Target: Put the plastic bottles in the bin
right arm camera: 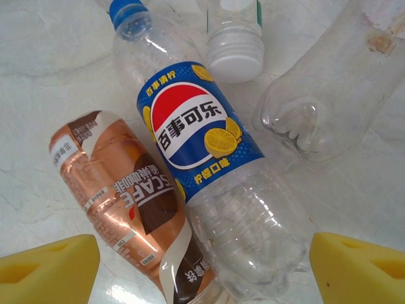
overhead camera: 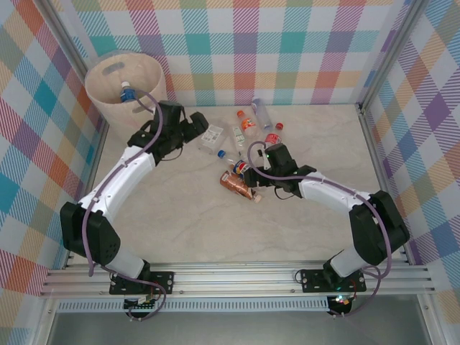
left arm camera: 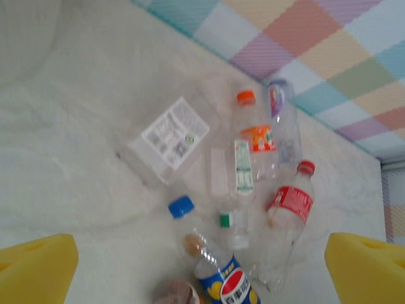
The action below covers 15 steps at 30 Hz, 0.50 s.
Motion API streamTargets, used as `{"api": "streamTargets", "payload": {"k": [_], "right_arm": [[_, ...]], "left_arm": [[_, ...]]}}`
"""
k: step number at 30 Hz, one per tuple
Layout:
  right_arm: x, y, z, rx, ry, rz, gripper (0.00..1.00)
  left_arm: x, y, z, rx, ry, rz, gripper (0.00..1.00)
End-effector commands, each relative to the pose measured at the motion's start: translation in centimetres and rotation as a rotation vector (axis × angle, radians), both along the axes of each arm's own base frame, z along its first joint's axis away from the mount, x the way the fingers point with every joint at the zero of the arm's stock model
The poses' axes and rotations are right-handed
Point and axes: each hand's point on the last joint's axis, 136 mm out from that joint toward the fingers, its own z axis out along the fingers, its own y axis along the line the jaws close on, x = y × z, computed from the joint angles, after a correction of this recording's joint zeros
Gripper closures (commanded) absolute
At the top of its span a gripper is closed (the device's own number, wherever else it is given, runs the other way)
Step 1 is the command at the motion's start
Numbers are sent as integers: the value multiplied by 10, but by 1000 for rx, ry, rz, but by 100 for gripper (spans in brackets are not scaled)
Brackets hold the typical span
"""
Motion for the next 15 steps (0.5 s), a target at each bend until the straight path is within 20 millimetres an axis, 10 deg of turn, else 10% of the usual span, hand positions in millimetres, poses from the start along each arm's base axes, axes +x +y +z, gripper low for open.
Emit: {"api": "streamTargets", "payload": {"k": [1,15], "right_arm": [[5,-1,-7,-77,16,46,16],[14,-8,-59,-304,160,126,23]], "left_arm": [[-21,-3,-21,-28,87,19,0],[-26,1,-52,3,159,37,0]]}}
